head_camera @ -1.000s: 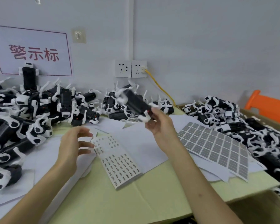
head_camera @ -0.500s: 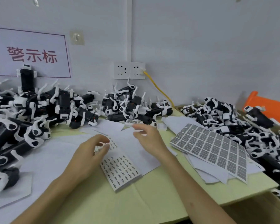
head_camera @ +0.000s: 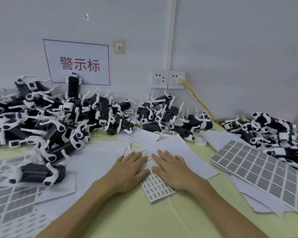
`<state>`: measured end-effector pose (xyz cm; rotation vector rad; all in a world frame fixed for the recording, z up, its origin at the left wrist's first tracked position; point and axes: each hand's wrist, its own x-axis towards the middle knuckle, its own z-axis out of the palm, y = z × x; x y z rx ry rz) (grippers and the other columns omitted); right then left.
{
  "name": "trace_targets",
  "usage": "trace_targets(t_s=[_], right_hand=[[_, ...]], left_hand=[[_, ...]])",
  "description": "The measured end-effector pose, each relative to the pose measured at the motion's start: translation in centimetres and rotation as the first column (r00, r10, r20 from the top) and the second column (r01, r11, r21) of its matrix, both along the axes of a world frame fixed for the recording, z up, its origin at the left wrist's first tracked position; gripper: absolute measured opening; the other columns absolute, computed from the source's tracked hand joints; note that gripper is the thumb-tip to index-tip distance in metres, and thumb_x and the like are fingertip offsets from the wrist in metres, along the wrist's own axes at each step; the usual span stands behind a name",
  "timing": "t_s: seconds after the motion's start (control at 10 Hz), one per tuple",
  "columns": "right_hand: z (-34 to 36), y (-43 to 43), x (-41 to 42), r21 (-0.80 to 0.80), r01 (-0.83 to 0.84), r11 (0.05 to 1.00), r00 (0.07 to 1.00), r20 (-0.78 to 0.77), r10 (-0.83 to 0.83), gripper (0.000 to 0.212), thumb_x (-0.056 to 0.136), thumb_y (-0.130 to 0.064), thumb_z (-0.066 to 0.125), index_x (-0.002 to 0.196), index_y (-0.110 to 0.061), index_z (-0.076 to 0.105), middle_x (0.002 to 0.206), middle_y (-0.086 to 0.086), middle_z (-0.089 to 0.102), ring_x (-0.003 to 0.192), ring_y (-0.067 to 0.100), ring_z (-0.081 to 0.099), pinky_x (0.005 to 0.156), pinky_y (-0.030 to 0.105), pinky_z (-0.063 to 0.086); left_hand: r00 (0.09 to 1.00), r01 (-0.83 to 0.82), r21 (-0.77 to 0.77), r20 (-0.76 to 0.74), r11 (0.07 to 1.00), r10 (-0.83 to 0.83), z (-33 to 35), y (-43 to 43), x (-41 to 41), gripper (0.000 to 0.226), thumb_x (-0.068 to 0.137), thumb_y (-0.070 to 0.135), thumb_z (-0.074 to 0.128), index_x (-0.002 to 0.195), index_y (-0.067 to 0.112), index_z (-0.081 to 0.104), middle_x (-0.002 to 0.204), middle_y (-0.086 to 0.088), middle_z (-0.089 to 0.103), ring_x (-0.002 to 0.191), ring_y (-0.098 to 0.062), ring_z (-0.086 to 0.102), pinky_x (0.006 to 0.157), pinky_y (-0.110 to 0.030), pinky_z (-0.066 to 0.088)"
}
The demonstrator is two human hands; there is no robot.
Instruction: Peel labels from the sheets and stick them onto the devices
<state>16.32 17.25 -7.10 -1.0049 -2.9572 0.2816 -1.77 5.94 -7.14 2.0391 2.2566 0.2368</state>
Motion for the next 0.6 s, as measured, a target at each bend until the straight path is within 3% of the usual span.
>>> trace_targets(t_s=[0.4,0.5,0.6], right_hand=[[-0.35,-0.02,-0.16,0.032,0.000,1.000,0.999,0.045,-0.001,0.063,0.106,-0.059,0.011,0.163,-0.036,-0.007,0.170,-0.010,-0.016,0.156,0.012,-0.017,0.126,0.041,-0.010],[-0.63,-0.24,-0.14,0.004,0.003,1.000,1.000,-0.003,-0.003,0.062,0.107,-0.058,0.014,0.163,-0.037,-0.002,0.171,-0.011,-0.011,0.157,0.010,-0.014,0.127,0.039,-0.008],[-0.01,0.00,0.16,-0.067,0.011,0.998,0.983,-0.180,-0.023,0.055,0.108,-0.053,0.027,0.161,-0.037,0.024,0.171,-0.010,0.009,0.157,0.008,0.001,0.127,0.037,-0.001]], left_hand=[[1.000,-0.005,0.021,-0.027,1.000,0.005,-0.60,-0.02,0.28,0.067,0.107,0.063,0.024,0.165,0.029,0.018,0.175,0.003,0.008,0.161,-0.018,0.003,0.128,-0.042,0.003],[1.000,-0.008,0.014,-0.005,1.000,0.008,-0.79,-0.02,0.14,0.068,0.107,0.063,0.024,0.166,0.030,0.017,0.175,0.003,0.007,0.161,-0.017,0.002,0.129,-0.042,0.002],[1.000,-0.002,0.044,0.017,0.999,0.002,-0.64,0.02,0.13,0.068,0.107,0.063,0.027,0.165,0.030,0.019,0.175,0.004,0.008,0.161,-0.016,0.003,0.129,-0.042,0.003]])
